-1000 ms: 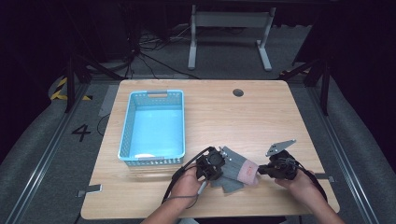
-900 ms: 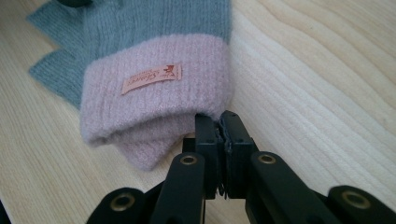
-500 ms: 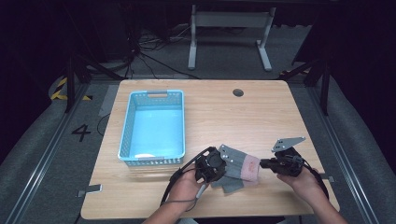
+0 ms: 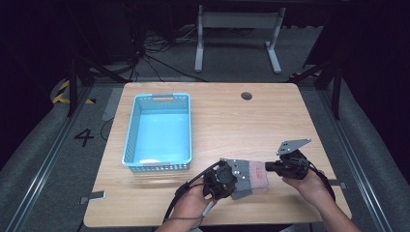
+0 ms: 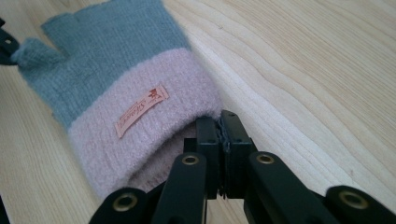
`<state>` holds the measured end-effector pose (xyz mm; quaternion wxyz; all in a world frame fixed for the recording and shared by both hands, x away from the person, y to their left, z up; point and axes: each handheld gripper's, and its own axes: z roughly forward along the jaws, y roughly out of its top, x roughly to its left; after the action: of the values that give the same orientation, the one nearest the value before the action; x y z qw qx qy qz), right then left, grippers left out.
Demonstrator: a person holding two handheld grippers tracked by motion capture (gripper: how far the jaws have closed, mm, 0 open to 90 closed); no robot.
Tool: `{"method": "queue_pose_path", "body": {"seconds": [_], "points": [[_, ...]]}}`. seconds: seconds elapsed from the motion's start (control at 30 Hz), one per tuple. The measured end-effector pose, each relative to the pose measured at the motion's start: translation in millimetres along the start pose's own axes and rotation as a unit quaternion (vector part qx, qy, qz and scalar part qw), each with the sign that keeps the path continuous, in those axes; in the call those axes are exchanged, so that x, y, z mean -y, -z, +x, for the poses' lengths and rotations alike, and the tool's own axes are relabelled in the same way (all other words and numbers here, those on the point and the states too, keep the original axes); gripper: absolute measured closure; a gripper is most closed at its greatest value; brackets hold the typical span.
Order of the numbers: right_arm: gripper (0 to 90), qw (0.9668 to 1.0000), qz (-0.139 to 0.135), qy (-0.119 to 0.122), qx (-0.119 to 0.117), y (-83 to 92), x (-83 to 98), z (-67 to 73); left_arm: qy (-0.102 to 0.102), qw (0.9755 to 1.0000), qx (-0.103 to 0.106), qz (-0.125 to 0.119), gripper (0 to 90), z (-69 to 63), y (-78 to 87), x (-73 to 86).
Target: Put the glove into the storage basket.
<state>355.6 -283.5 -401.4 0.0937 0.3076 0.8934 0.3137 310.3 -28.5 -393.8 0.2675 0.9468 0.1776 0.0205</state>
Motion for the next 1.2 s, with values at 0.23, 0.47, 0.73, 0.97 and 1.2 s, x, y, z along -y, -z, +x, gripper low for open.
{"method": "queue_pose_path", "body": {"seconds": [0.23,0.47,0.73,0.97,1.2], "points": [[88.7,1.0000,0.009,0.000,-0.004,-7.9,0.5,-1.8,-0.003,0.9998,0.015,0.014,88.6,-1.4,-6.9,-0.4],[88.7,0.9998,0.020,0.001,-0.007,-15.6,3.6,-3.0,0.008,0.9990,0.037,0.026,88.6,4.8,-16.7,1.4],[88.6,0.9996,0.028,-0.003,-0.006,-17.1,7.6,-1.7,0.007,0.9982,0.048,0.034,88.4,5.0,-22.5,1.3],[88.4,0.9996,0.026,-0.010,-0.007,-16.2,10.8,-4.3,0.010,0.9970,0.063,0.044,87.9,8.3,-31.0,1.7],[83.3,0.9995,0.032,-0.002,0.001,-17.2,13.1,-4.3,0.022,0.9948,0.086,0.050,76.4,11.8,-27.5,5.7]]}}
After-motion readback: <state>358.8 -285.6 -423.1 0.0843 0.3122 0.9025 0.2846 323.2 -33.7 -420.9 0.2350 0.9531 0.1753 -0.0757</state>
